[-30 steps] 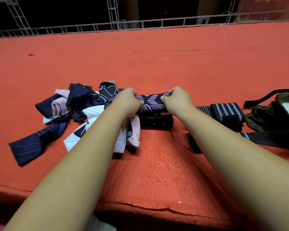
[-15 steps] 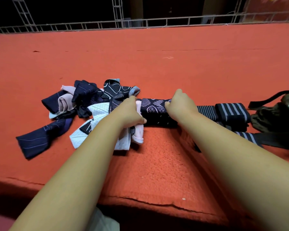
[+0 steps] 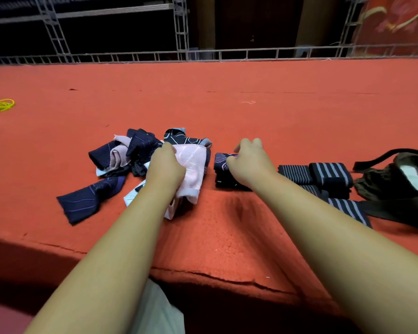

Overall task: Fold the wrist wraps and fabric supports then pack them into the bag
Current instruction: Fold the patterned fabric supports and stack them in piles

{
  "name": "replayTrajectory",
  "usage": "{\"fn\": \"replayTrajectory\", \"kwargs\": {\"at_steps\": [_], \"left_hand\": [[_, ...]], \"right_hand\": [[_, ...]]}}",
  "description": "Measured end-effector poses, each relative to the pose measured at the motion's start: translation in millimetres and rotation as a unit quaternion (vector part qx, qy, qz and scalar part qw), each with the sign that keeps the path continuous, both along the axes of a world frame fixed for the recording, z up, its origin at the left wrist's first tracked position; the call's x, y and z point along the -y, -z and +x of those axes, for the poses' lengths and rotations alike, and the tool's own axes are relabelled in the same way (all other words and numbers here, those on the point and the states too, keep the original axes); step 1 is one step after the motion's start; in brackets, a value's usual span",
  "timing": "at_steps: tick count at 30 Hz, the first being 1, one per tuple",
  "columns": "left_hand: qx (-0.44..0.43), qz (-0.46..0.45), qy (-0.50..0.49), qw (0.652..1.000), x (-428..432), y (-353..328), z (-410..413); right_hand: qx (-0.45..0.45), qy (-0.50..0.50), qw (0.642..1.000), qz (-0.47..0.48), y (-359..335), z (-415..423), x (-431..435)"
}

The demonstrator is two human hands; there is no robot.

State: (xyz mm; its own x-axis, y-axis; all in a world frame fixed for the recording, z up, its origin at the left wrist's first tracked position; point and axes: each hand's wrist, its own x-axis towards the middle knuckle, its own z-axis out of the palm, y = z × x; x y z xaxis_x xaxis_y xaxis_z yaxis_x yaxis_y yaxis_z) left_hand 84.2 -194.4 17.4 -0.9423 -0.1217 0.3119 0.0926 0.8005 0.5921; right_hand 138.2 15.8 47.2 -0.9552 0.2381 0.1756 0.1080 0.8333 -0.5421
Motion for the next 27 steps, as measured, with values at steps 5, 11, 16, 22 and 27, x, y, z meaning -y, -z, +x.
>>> {"fn": "replayTrajectory", "kwargs": {"at_steps": [5, 11, 16, 22, 27], "left_hand": [[-0.033, 0.021, -0.034, 0.999, 30.3, 0.9, 8.8], [-0.003, 0.058, -0.077, 0.995, 62.4, 5.8, 18.1], [-0.011, 0.133, -0.043, 0.99, 64.0, -6.0, 32.0], [-0.022, 0.294, -0.015, 0.955, 41.2, -35.8, 45.2], [-0.046, 0.387, 0.017, 0.921, 16.9, -64.7, 54.2]], "right_hand": [[-0.005, -0.115, 0.993, 0.002, -5.9, 13.2, 31.0], [0.071, -0.183, 0.977, -0.078, 15.4, 17.5, 65.9], [0.075, -0.202, 0.964, -0.154, 27.5, 19.1, 77.0], [0.074, -0.196, 0.923, -0.323, 11.7, 27.6, 67.5], [0.055, -0.19, 0.883, -0.425, -19.6, 43.0, 47.8]]}}
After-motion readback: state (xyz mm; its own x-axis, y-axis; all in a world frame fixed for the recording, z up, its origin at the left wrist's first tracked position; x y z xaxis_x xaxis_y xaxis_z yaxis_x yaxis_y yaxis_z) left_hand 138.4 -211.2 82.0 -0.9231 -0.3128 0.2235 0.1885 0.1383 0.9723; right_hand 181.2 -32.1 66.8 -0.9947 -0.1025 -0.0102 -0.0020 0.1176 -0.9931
